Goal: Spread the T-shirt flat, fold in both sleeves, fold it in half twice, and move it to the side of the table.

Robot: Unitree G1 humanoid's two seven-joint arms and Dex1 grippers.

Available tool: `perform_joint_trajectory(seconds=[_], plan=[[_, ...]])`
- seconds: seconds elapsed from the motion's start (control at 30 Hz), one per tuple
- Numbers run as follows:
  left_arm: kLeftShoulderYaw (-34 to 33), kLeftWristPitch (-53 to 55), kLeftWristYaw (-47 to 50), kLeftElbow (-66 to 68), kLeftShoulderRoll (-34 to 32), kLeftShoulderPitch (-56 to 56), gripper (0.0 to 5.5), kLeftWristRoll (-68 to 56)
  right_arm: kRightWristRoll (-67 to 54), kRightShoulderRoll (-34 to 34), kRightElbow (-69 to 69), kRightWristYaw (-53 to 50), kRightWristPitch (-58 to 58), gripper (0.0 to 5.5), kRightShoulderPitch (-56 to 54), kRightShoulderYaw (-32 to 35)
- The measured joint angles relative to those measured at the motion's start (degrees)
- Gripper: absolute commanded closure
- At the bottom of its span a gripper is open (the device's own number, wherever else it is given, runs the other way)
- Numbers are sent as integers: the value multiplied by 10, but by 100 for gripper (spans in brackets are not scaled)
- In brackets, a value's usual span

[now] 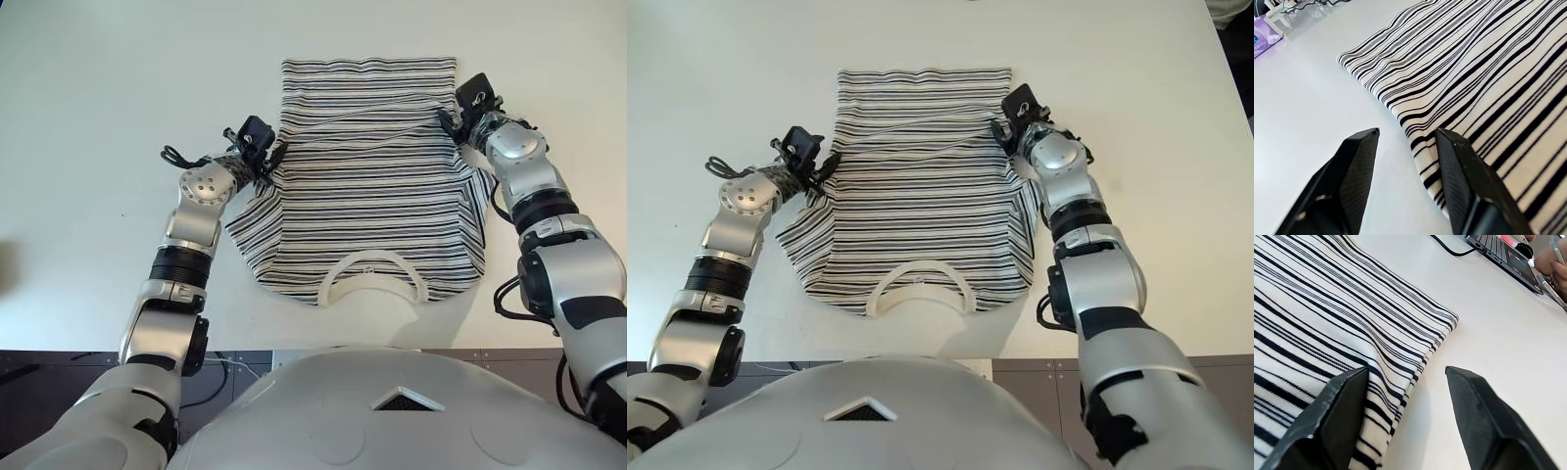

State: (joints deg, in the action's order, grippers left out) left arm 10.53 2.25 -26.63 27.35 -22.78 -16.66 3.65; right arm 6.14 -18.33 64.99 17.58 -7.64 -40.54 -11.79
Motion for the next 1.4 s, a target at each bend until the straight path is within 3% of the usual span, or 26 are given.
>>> perform_joint_trajectory(seconds=[0.27,0.4,0.53,0.8,0.93,1.1,1.4], plan=[[-27,-6,64,7,26,-4,340,1,-12,-1,-10,4,-47,267,2,43],[-63,15,76,-75,45,26,340,-31,-35,-31,-167,14,-52,267,39,82],[-89,50,106,-128,54,36,340,-36,-23,-27,-296,4,-9,267,107,76],[-164,61,150,-250,67,99,340,-72,-41,11,-504,13,82,267,241,63],[-204,97,196,-285,128,105,340,-129,-54,60,-550,-21,115,267,265,67],[-198,115,239,-295,184,92,340,-146,-39,96,-558,-75,112,267,264,66],[-135,81,262,-282,188,46,340,-52,-7,129,-527,-135,81,267,214,63]])
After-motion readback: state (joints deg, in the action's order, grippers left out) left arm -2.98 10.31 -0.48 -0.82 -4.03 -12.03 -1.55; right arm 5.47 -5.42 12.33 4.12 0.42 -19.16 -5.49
